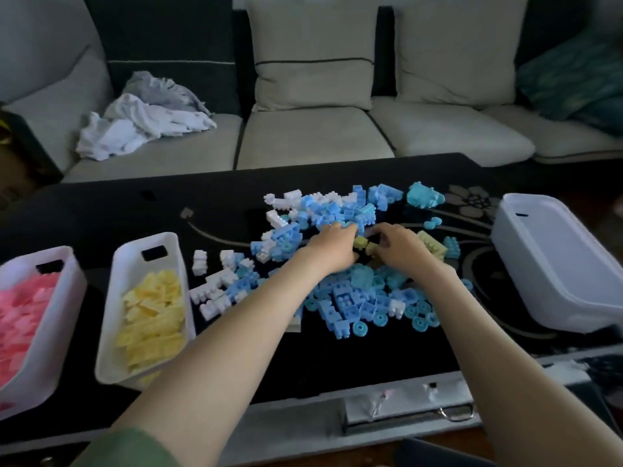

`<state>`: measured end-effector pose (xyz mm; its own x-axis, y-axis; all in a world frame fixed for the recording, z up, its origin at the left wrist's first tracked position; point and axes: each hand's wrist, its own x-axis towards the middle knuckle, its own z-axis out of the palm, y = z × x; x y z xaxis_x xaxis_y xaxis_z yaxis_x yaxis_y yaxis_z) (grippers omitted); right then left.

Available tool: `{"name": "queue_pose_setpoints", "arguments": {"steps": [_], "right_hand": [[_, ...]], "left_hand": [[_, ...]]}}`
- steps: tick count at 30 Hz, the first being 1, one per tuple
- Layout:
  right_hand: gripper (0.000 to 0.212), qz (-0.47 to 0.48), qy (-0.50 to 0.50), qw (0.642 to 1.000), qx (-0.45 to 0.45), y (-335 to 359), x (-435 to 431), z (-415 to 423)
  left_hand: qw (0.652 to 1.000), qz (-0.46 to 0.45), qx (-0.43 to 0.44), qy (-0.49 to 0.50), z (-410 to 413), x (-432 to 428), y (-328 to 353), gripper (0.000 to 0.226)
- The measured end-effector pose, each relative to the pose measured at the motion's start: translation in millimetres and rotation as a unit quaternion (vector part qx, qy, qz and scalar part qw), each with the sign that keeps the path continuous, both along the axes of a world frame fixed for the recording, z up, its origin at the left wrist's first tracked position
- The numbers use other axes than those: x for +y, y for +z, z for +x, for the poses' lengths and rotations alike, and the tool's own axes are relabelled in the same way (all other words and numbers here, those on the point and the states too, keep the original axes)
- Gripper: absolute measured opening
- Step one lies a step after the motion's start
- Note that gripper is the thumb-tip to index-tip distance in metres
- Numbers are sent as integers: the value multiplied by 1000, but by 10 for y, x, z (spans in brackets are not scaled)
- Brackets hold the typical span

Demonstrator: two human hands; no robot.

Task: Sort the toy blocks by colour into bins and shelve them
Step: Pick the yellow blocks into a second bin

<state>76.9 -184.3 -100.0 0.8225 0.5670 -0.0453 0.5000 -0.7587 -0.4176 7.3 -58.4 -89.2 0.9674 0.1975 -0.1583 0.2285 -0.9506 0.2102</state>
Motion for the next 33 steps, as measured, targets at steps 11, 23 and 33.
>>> {"name": "queue_pose_setpoints", "arguments": {"steps": [11, 23, 33], "right_hand": [[28, 2, 55, 998, -30, -2, -99, 59], [36, -76, -61, 994, 51, -14, -669, 391], [23, 25, -100, 995, 9, 84, -602, 297]], "left_hand": [[999, 12, -43, -30, 250, -148, -164, 35], [998, -21, -27, -54, 247, -233, -152, 38], [998, -18, -58, -23, 132, -205, -85, 26]]}}
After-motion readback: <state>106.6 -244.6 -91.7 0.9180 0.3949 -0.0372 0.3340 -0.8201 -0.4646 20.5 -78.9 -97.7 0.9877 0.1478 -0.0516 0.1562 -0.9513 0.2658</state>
